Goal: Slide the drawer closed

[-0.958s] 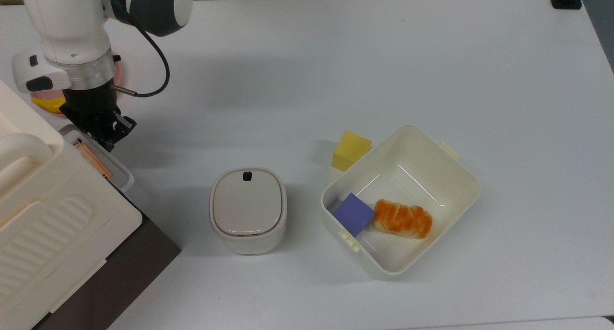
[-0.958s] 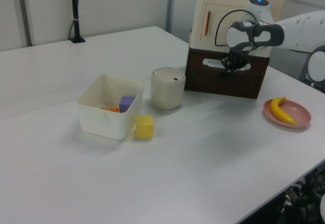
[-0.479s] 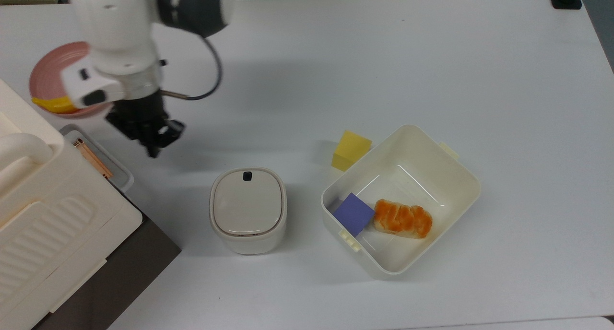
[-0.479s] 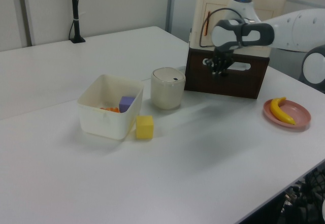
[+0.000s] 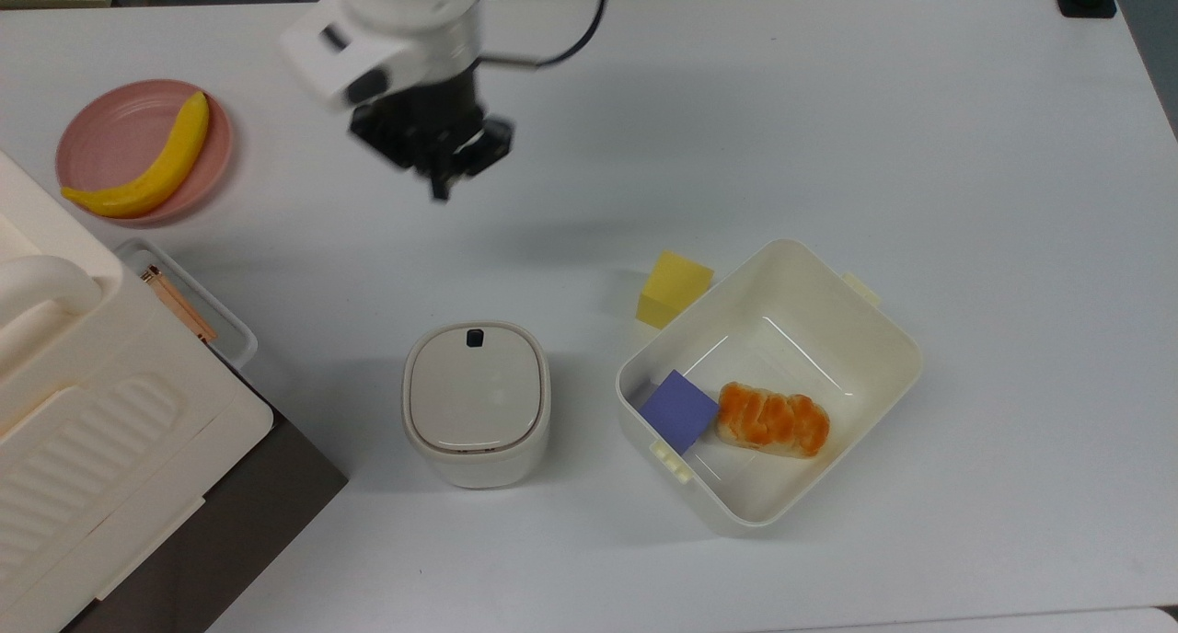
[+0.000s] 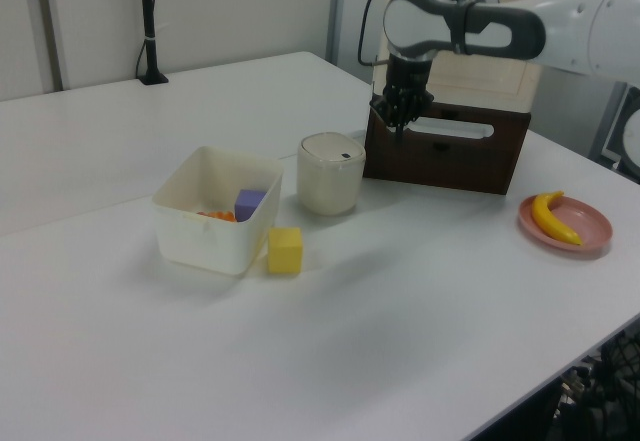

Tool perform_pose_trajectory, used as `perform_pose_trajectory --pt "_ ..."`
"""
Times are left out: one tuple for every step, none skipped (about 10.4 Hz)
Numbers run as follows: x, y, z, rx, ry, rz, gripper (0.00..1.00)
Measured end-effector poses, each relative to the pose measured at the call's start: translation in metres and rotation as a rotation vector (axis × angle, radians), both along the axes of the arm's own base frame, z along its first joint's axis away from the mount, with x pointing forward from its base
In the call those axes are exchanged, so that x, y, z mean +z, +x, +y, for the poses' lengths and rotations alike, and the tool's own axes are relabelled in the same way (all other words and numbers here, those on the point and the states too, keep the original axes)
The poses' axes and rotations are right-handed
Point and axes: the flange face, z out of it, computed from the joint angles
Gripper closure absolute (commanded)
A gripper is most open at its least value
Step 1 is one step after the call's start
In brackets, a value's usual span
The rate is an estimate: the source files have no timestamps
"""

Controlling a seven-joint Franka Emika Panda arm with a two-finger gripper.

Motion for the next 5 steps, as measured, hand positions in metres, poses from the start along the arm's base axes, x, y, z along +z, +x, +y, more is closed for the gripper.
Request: perform_pose_trajectory --pt "0.016 -0.014 0.020 0.025 -0.002 0.034 0.94" --pt "0.029 -0.027 0.033 0.043 -0.004 0.065 0.90" --pt "0.039 -0.037 0.042 0.055 -0.006 0.084 0.78" --pt "0.047 -0.044 0.046 0.060 -0.007 0.088 0.54" --pt "0.055 -0.050 0.045 0.059 -0.008 0.092 0.02"
